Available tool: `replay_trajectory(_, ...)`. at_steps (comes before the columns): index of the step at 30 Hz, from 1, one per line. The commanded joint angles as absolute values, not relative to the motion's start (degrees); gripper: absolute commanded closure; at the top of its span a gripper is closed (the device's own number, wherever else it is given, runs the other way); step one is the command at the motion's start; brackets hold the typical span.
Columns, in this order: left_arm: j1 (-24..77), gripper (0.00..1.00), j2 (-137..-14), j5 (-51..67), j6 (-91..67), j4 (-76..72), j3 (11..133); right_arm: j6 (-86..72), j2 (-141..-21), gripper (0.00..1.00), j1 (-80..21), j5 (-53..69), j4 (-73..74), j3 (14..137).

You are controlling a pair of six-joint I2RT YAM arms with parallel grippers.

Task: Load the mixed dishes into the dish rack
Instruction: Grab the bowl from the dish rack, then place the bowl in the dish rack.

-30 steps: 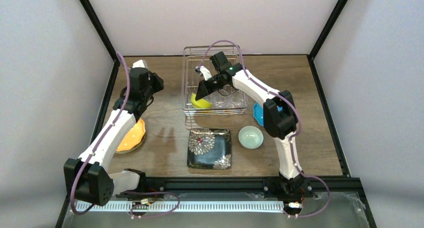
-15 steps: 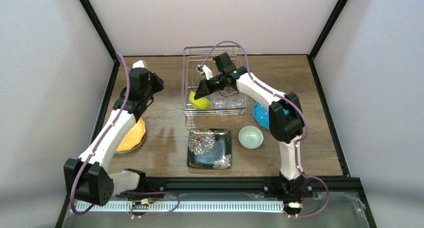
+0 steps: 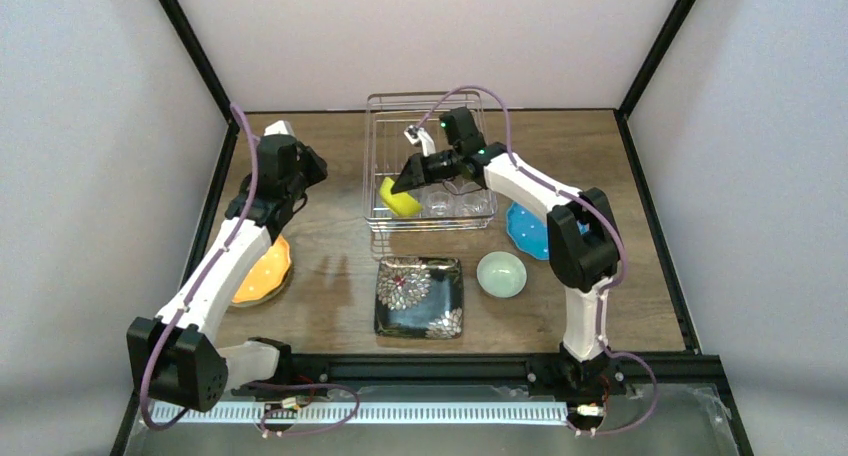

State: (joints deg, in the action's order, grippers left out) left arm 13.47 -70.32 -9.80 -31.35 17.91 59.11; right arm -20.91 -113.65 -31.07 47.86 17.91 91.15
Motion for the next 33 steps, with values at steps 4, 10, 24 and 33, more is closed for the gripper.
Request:
replay_trajectory(4,13.15,0.12,-71.22,-9.49,-31.70,18.99,62.05,-29.86,-109.89,0.99,-29.24,47.62,3.61,86.87)
replay_trajectory(10,13.13,0.12,-71.29,-9.57,-31.54,19.41,62.40,-37.75,-109.55,0.99,-28.77,48.57,-7.20,83.60)
replay_trajectory(24,13.10,0.12,-72.59,-9.15,-31.03,19.39,63.33,-57.15,-111.85,0.99,-28.81,48.18,-30.73,78.86)
replay_trajectory(33,13.18,0.12,-74.36,-8.38,-30.74,19.24,64.56,-77.23,-115.25,0.99,-29.43,41.03,-58.96,67.97)
